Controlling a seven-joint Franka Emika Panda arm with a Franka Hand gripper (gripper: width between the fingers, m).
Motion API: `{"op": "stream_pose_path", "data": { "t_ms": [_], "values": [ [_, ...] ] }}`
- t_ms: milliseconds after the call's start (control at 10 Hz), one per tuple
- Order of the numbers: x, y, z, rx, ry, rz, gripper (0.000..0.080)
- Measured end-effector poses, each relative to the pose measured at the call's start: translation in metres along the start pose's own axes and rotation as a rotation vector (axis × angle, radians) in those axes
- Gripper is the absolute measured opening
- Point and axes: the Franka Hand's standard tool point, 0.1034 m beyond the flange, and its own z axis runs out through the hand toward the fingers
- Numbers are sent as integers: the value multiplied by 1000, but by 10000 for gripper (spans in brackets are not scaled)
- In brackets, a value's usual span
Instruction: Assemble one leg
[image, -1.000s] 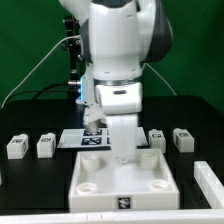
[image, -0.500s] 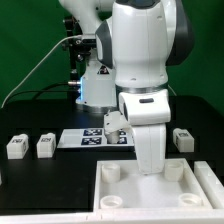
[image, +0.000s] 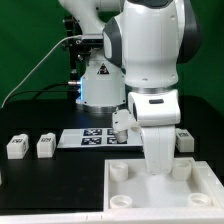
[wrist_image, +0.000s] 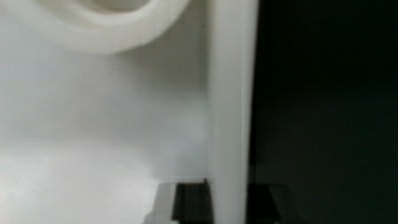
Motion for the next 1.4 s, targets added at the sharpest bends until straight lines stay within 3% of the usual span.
{"op": "stream_pose_path", "data": {
  "t_ms": [200,300,400,600,700,800,1000,1400],
  "values": [
    [0,0,0,-10,3,1,61],
    [-1,0,1,-9,3,2,131],
    [-1,0,1,-9,3,3,131],
    [-1,0,1,-9,3,4,514],
    [-2,0,1,-9,3,4,514],
    [-2,0,1,-9,3,5,607],
    [-3,0,1,-9,3,6,647],
    [-3,0,1,-9,3,8,648]
  ]
}}
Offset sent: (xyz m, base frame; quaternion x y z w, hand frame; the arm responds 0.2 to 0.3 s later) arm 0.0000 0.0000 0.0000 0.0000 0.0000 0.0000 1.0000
